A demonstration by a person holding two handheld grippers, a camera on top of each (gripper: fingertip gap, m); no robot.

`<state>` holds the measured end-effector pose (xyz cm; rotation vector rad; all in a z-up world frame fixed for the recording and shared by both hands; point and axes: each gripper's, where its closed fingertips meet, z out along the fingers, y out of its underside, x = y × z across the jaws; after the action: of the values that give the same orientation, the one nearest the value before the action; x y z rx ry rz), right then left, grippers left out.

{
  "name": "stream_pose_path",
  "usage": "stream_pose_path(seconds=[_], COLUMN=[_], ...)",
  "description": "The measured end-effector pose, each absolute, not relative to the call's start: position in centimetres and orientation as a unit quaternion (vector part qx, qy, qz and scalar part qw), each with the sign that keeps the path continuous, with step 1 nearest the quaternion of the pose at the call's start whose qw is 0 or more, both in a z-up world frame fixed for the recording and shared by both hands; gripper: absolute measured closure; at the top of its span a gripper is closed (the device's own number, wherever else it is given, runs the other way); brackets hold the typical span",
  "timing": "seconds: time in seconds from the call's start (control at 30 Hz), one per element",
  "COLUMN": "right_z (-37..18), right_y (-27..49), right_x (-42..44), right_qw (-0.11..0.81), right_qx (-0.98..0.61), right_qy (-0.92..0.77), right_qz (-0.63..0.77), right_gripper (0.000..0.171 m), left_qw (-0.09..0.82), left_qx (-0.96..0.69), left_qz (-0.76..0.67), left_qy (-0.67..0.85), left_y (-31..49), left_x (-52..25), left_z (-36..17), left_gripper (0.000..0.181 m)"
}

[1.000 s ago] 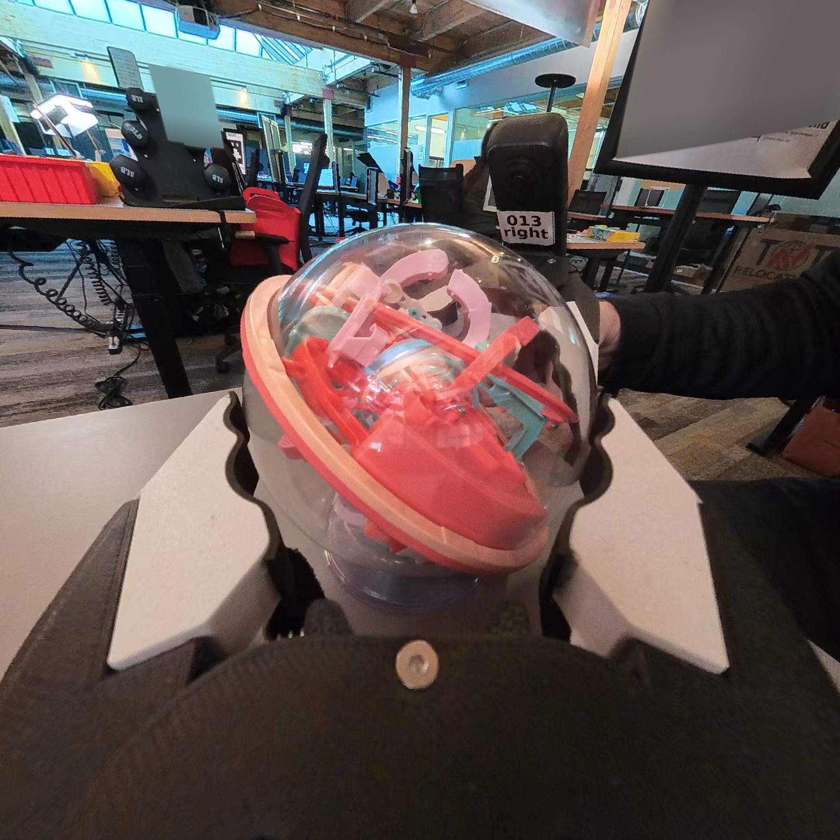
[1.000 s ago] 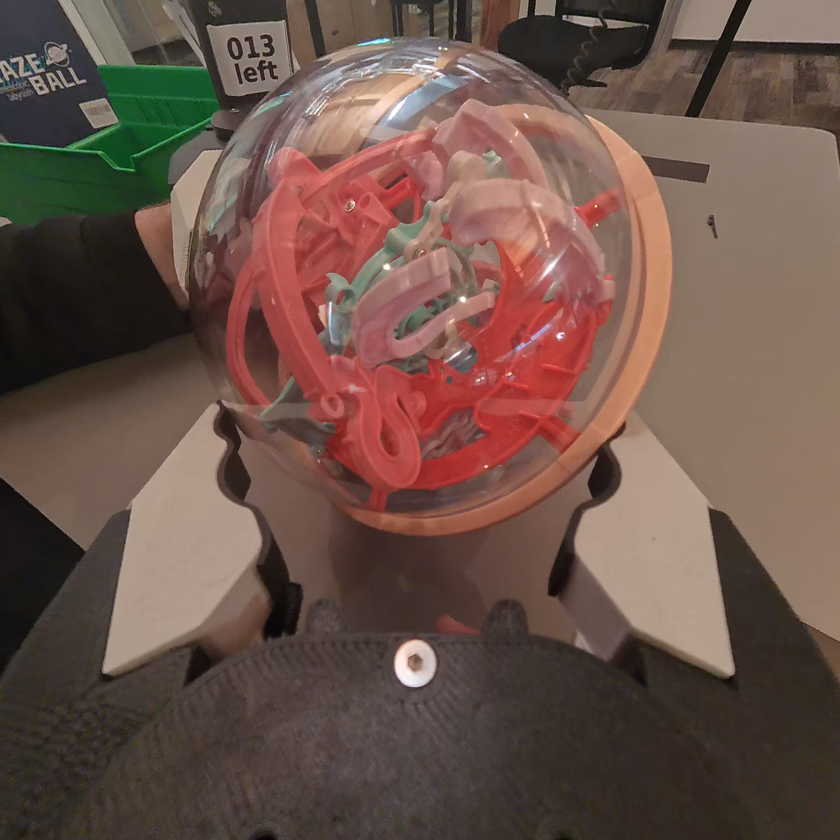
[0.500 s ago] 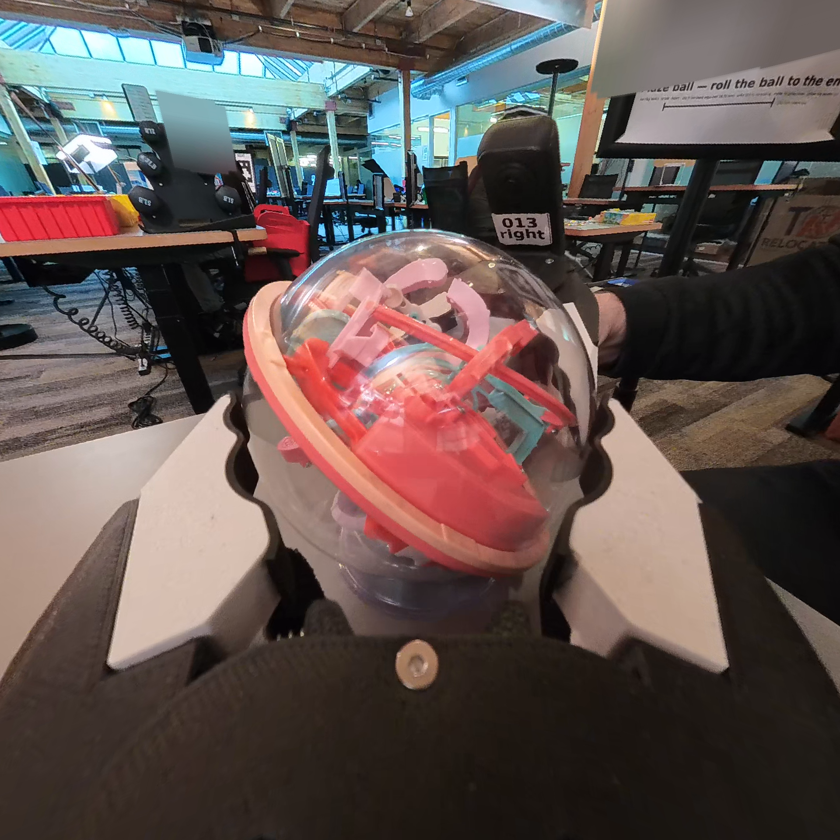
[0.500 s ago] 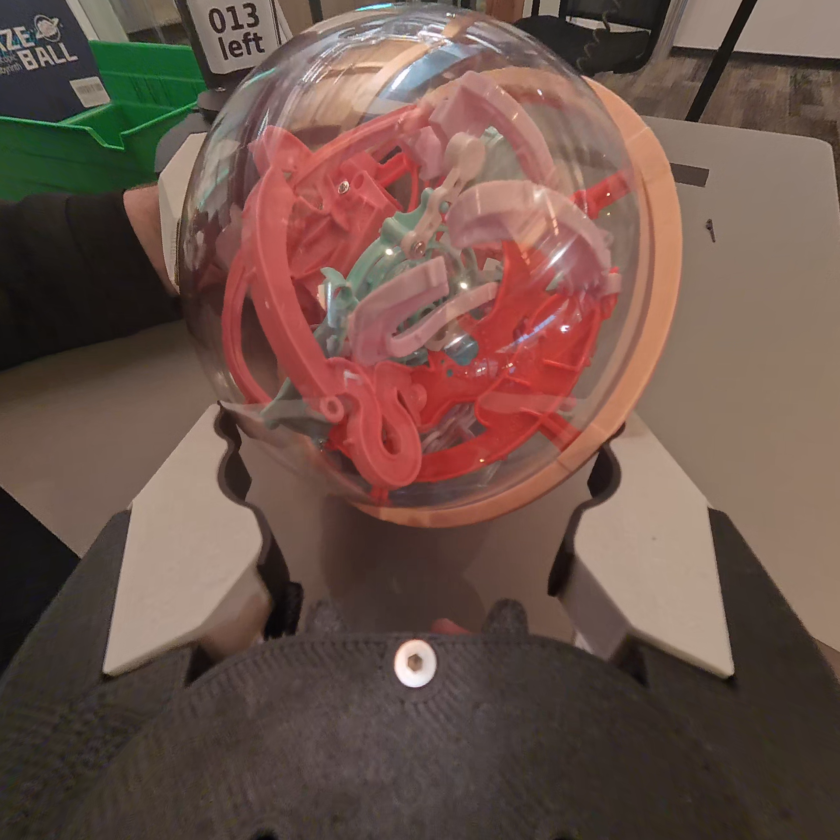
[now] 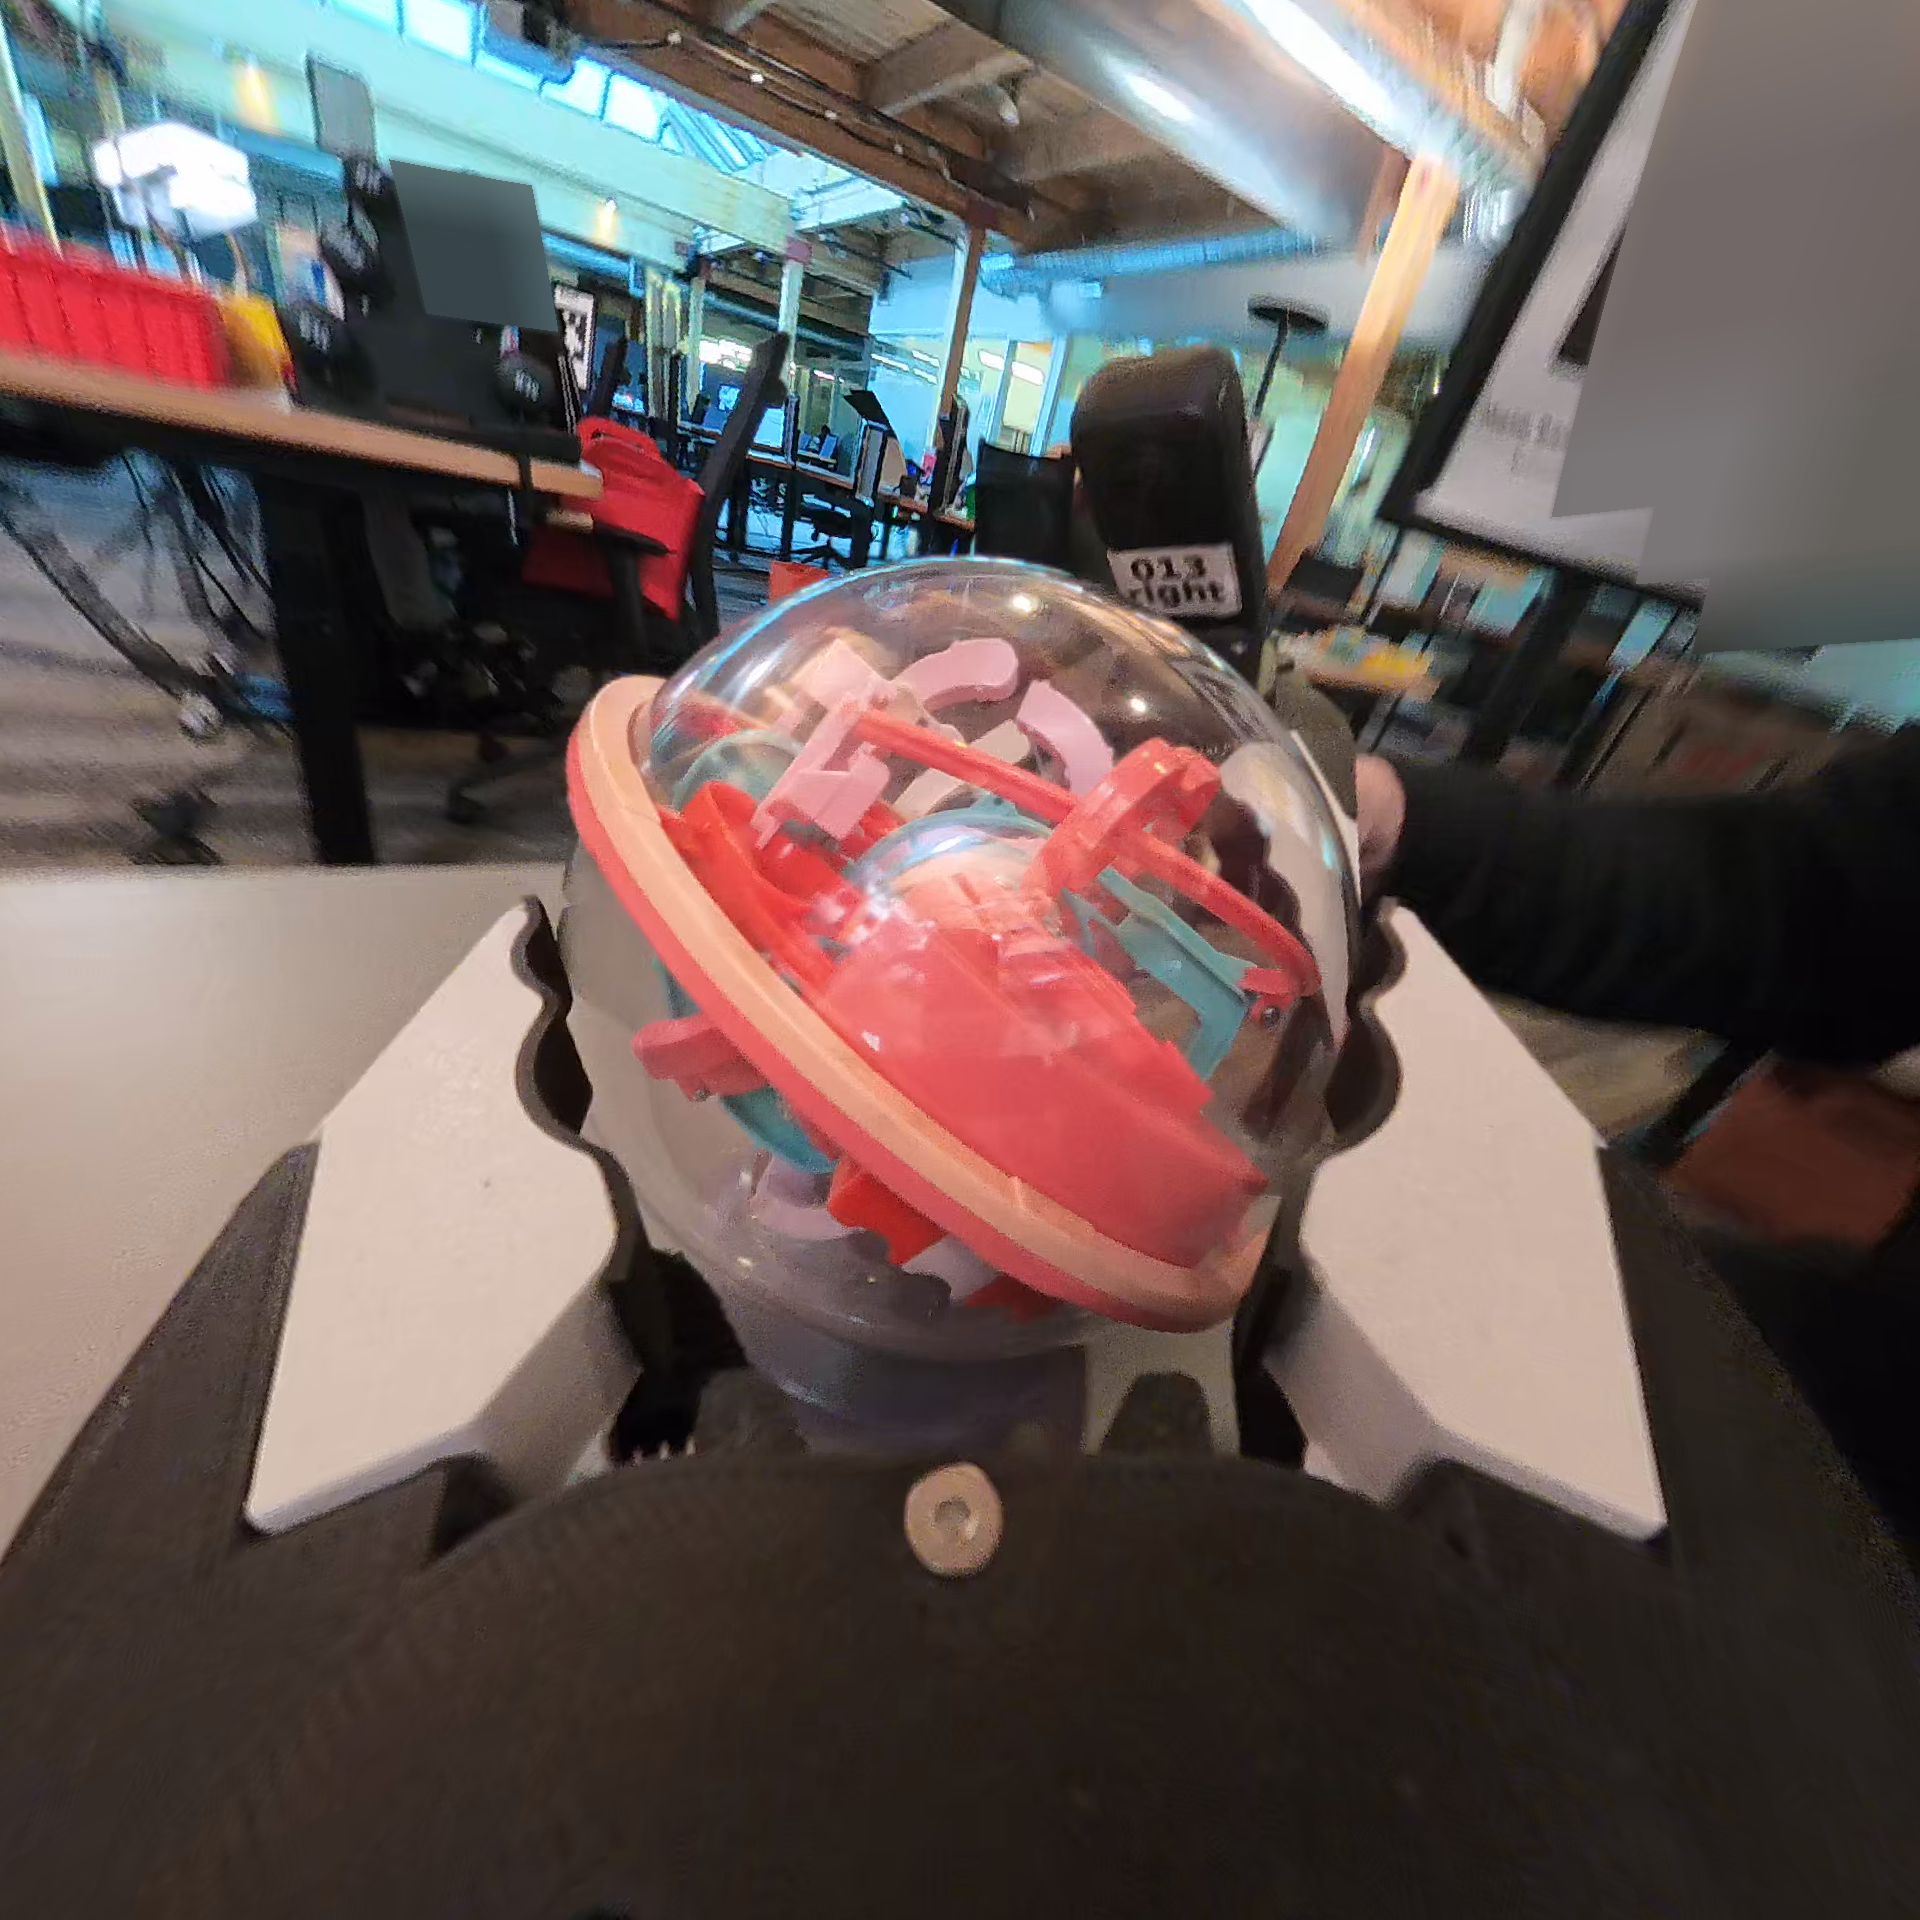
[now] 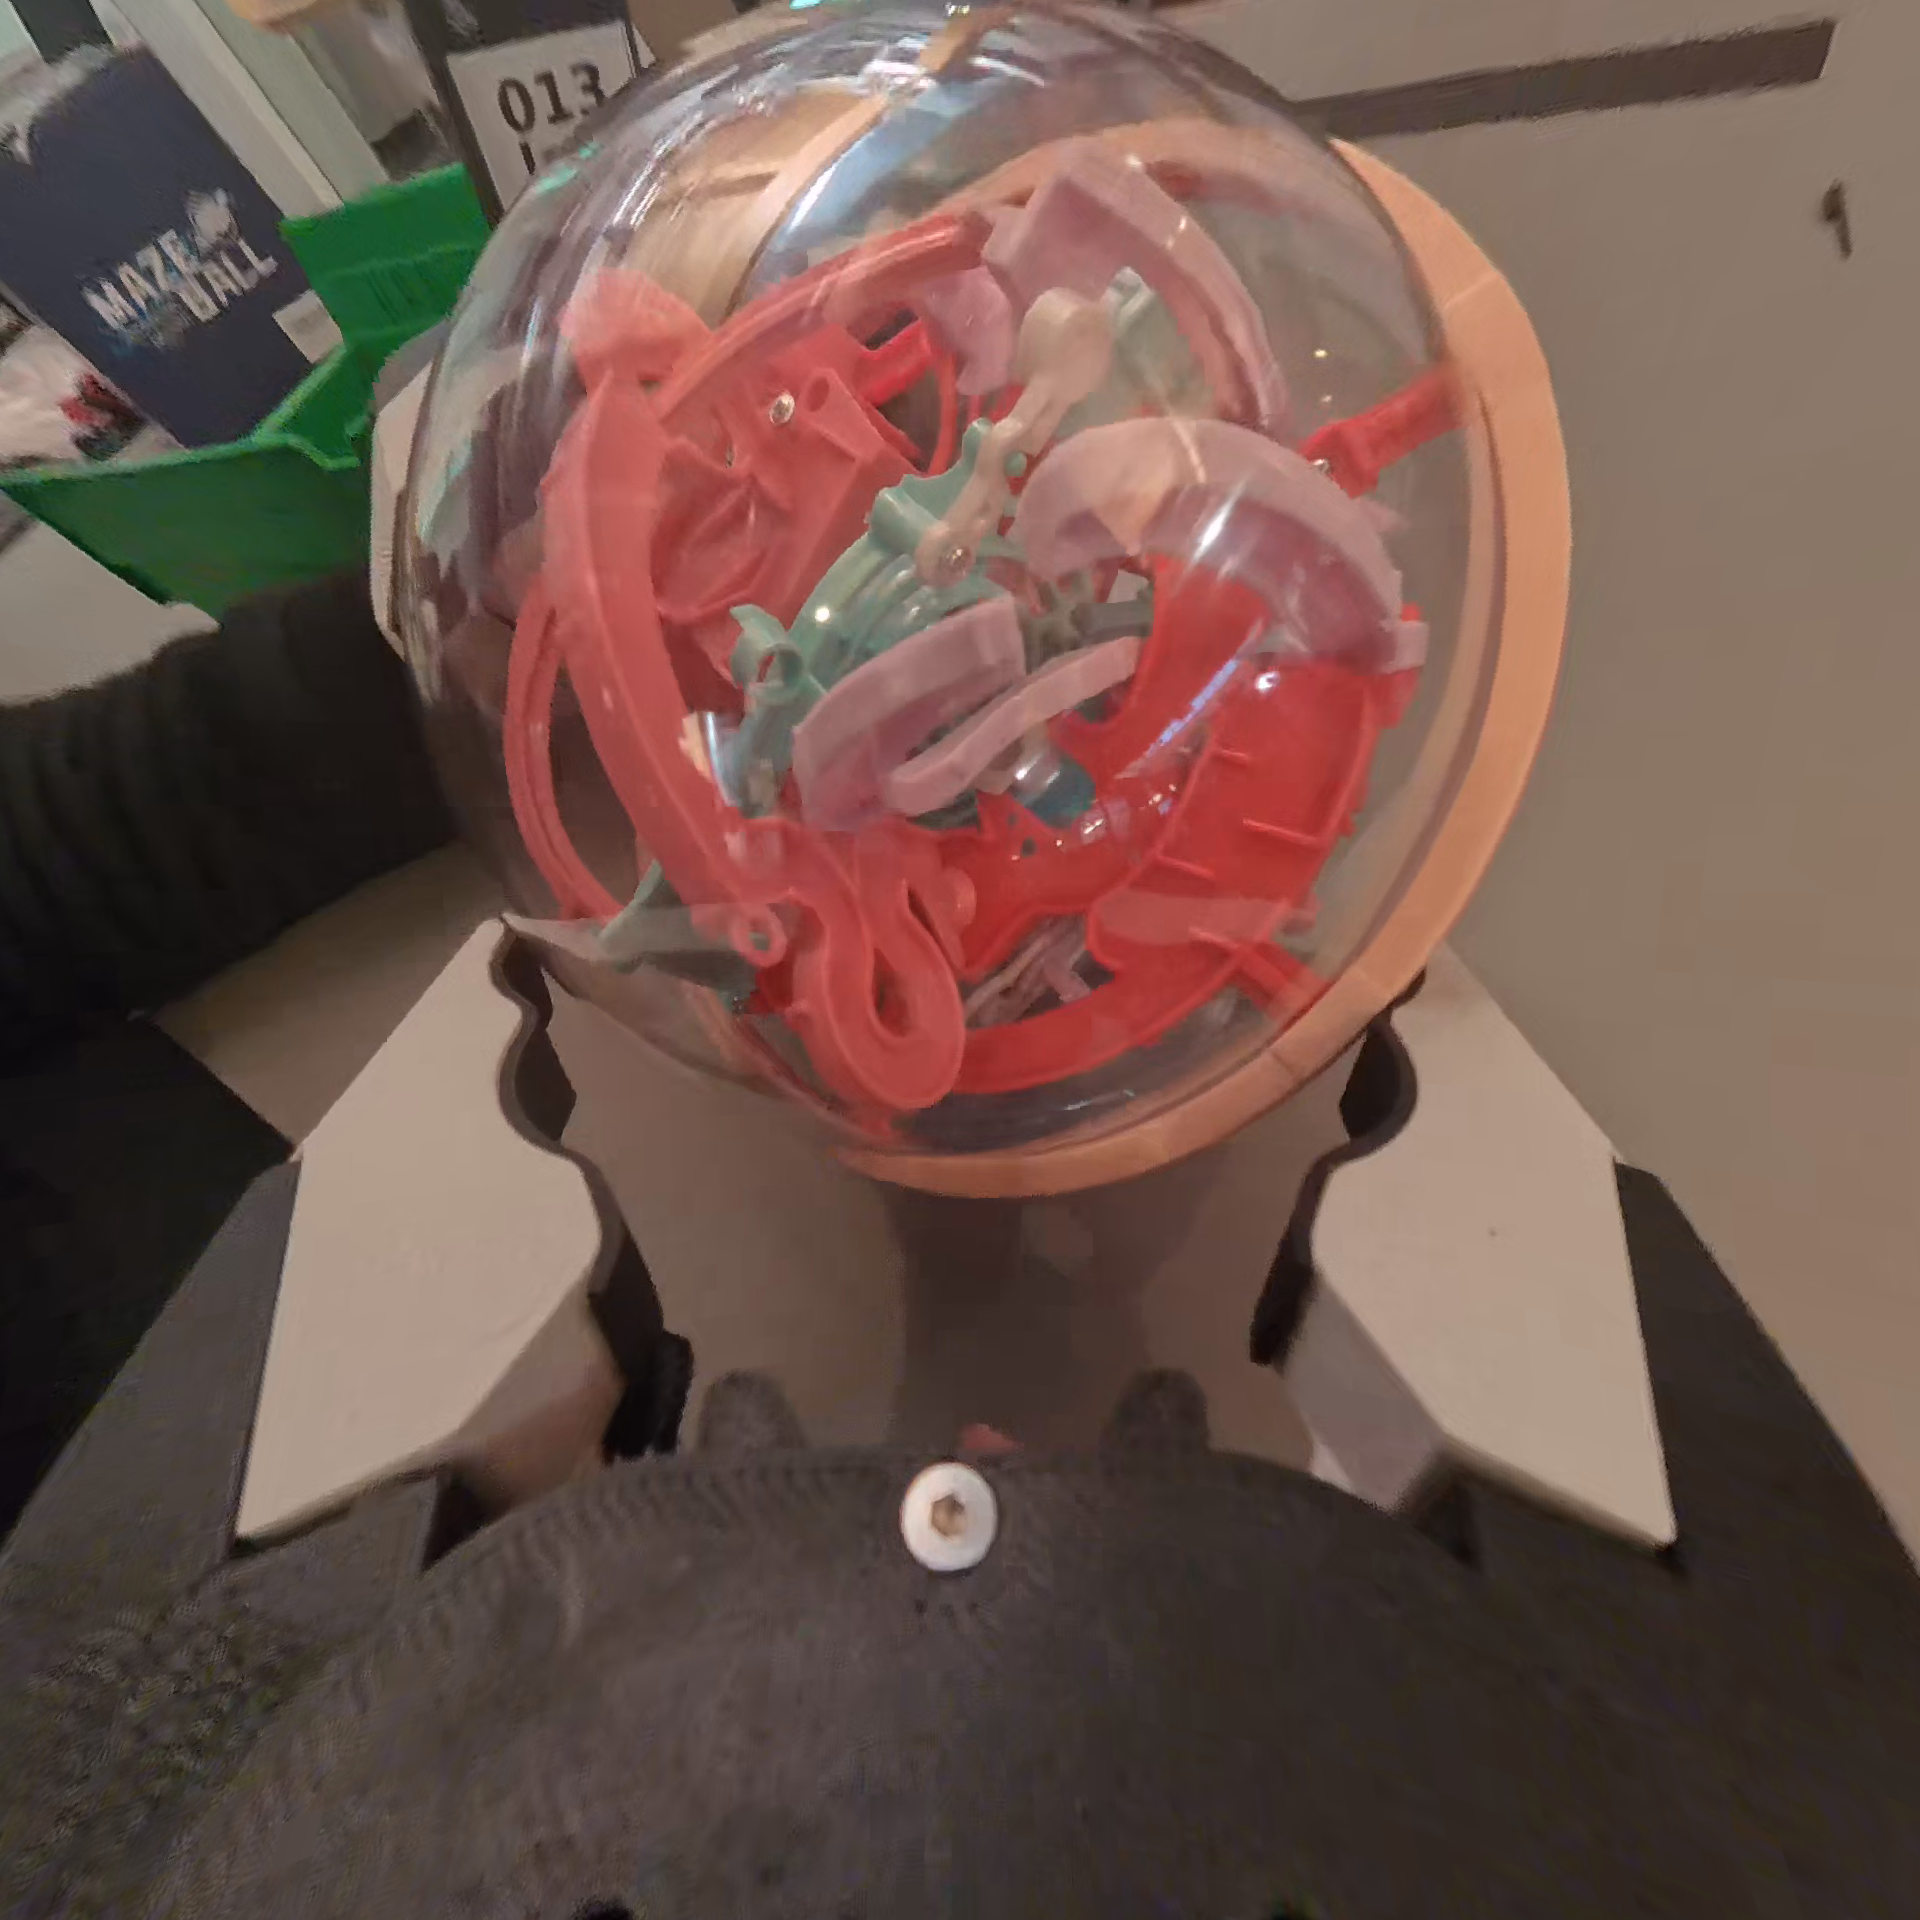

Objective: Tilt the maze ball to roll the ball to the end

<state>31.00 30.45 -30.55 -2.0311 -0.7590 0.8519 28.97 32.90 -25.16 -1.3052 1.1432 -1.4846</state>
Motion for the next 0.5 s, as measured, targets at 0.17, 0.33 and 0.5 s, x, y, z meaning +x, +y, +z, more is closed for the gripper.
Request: stream_pose_path(seconds=[0.17,0.33,0.5], right_z=[-29.3,-29.3,-28.9], right_y=[30.9,31.3,31.3], right_x=[31.3,31.6,32.2], right_qw=[0.361,0.37,0.341], right_qx=[-0.814,-0.811,-0.818], right_qy=[-0.249,-0.263,-0.221], right_qz=[0.381,0.369,0.407], right_gripper=[0.024,0.017,0.032], left_qw=[0.339,0.267,0.214], left_qx=[-0.565,-0.594,-0.61], left_qz=[-0.648,-0.688,-0.716], left_qy=[0.381,0.319,0.265], left_y=[33.9,34.7,35.2], left_x=[29.0,29.2,29.3], left_z=[-25.6,-26.5,-26.6], left_gripper=[0.038,0.039,0.039])
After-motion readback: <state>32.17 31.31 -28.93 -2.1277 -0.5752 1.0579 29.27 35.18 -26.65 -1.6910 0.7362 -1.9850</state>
